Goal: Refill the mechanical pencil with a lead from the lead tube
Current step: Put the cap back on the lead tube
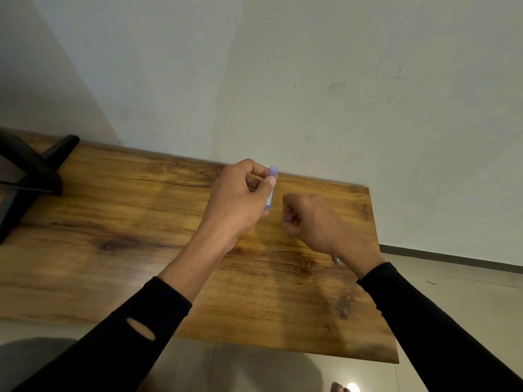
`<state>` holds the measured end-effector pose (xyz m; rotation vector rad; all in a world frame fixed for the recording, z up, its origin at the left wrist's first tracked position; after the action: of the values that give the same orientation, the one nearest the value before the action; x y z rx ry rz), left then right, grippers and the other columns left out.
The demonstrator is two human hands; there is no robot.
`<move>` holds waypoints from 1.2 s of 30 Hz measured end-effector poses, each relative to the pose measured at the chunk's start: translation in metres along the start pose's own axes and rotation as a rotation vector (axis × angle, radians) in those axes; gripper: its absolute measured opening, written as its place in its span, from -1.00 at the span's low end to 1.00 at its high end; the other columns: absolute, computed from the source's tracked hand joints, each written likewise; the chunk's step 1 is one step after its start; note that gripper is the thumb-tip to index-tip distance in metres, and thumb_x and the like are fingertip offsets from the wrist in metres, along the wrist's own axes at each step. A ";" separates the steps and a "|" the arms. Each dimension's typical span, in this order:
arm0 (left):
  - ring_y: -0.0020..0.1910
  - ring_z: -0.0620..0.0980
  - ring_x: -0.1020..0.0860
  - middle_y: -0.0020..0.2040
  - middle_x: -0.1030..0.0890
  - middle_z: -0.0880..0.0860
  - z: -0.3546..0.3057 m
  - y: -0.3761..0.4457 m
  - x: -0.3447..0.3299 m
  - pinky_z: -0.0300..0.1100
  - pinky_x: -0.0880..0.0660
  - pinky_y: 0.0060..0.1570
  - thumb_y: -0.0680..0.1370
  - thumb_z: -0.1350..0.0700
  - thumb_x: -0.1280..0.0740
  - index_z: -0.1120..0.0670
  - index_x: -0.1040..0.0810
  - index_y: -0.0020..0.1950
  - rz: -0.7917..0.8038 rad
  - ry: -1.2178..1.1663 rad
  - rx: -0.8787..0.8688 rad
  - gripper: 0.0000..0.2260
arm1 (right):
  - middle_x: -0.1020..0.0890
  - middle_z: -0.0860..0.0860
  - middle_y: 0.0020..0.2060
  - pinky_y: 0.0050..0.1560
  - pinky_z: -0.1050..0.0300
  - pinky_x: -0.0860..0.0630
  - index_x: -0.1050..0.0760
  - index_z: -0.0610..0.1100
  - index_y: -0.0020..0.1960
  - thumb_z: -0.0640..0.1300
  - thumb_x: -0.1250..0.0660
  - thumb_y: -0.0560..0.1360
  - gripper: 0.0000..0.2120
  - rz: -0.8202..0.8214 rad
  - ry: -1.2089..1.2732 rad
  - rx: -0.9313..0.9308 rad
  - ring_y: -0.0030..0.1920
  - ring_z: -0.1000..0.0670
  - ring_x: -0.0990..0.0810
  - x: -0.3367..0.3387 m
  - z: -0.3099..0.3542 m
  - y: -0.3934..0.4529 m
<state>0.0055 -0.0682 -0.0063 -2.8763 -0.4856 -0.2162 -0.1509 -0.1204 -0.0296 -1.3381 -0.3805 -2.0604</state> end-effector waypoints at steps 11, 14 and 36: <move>-0.05 0.03 -0.76 -0.15 -0.75 -0.06 0.000 -0.003 -0.008 0.22 -0.73 0.05 0.65 0.06 -0.47 -0.05 -0.71 0.07 0.035 0.177 -0.062 -0.97 | -0.75 -0.04 -0.15 -0.17 0.15 -0.67 -0.74 -0.28 0.08 -0.30 -0.50 0.58 -0.90 -0.343 0.758 0.103 -0.21 0.04 -0.68 0.067 0.000 0.007; -0.08 0.04 -0.75 -0.21 -0.73 -0.07 0.000 -0.004 -0.010 0.23 -0.73 0.03 0.64 0.05 -0.48 -0.04 -0.70 0.04 0.047 0.204 -0.077 -0.99 | -0.73 -0.12 -0.15 -0.17 0.20 -0.64 -0.73 -0.29 0.08 -0.33 -0.50 0.56 -0.89 -0.308 0.685 0.120 -0.21 0.08 -0.68 0.064 0.005 0.006; 0.00 0.07 -0.75 -0.09 -0.75 0.00 -0.004 -0.008 -0.011 0.19 -0.73 0.05 0.66 0.11 -0.47 0.05 -0.70 0.09 0.073 0.278 -0.069 -0.96 | -0.74 -0.16 -0.21 -0.07 -0.01 -0.72 -0.68 -0.28 -0.06 -0.34 -0.53 0.53 -0.96 -0.424 0.859 -0.089 -0.14 -0.17 -0.74 0.039 0.007 0.000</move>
<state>-0.0078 -0.0648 -0.0023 -2.8583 -0.3263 -0.6208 -0.1565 -0.1310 0.0078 -0.3184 -0.1871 -2.7886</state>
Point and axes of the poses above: each hand's wrist, its own y-axis towards the middle knuckle, its own x-axis out of the back of the hand, z = x × y, the point moved 5 cm from there along y, towards the middle knuckle
